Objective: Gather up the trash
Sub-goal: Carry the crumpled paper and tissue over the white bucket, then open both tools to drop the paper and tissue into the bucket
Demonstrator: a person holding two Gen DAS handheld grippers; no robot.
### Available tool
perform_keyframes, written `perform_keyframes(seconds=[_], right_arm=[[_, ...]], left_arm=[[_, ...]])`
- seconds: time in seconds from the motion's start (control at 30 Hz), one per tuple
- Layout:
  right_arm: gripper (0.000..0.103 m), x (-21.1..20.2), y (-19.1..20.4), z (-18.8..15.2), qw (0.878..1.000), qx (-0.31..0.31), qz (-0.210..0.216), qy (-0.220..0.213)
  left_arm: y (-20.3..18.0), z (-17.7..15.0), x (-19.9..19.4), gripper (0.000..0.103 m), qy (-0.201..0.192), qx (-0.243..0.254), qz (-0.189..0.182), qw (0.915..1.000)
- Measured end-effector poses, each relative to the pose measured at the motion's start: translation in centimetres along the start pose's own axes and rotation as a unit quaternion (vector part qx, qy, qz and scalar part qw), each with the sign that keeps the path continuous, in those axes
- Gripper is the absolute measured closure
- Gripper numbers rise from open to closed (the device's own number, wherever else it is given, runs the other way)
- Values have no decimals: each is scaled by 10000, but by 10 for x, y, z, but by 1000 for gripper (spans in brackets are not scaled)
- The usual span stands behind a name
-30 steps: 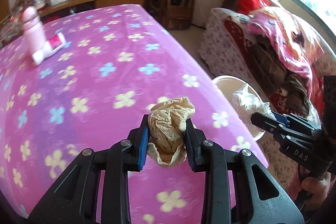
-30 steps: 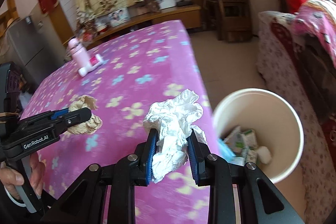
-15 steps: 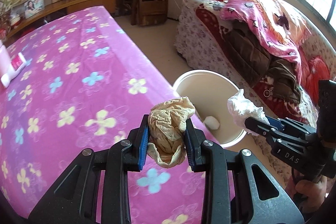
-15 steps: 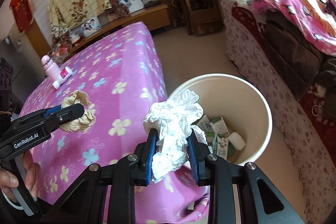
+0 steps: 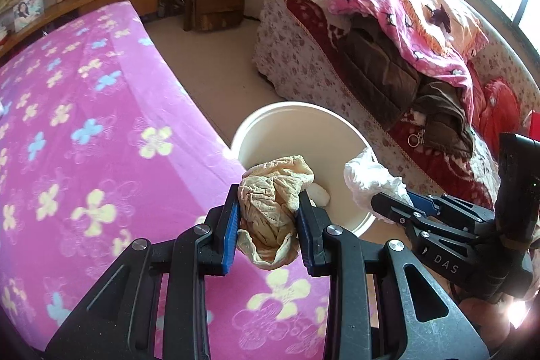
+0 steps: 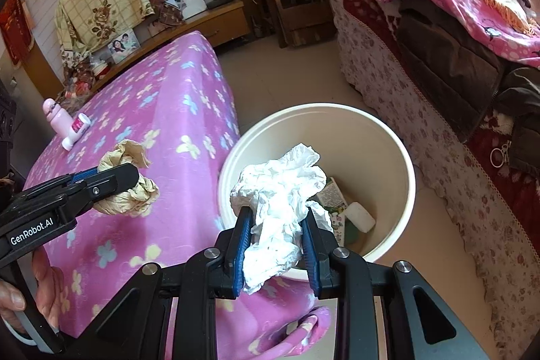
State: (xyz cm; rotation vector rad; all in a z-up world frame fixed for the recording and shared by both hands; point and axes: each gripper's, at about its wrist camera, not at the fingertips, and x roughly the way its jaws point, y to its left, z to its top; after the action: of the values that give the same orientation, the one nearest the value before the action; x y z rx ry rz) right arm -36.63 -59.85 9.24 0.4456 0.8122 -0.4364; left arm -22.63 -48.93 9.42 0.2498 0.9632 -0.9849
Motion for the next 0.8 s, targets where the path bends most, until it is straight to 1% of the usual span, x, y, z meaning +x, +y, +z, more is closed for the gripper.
perform_keyframes(seconds=[0.33, 0.47, 0.53, 0.57, 0.6, 0.67, 0.73, 0.8], right_arm=[[76, 17, -25, -1, 9995, 282, -138, 86], [76, 25, -32, 1, 9991, 379, -187, 93], [71, 29, -34, 2, 9987, 418, -260, 106], [61, 31, -34, 2, 9985, 431, -312, 110], [56, 32, -35, 2, 9983, 448, -350, 103], [55, 33, -38, 2, 9983, 485, -326, 76], [55, 35, -39, 1, 9980, 499, -373, 94], [55, 35, -40, 0, 9979, 516, -368, 120]], left_arm=[[-11, 9, 25, 75, 57, 38, 6, 10000], [-13, 11, 35, 75, 120, 24, -70, 9999], [-14, 12, 40, 73, 126, -13, -141, 9998], [-13, 13, 42, 72, 138, -37, -174, 9997], [-13, 13, 44, 70, 152, -62, -208, 9996], [-14, 13, 46, 65, 148, -99, -255, 9995], [-14, 13, 46, 51, 113, -110, -289, 9995], [-14, 12, 45, 43, 58, -139, -342, 9993]])
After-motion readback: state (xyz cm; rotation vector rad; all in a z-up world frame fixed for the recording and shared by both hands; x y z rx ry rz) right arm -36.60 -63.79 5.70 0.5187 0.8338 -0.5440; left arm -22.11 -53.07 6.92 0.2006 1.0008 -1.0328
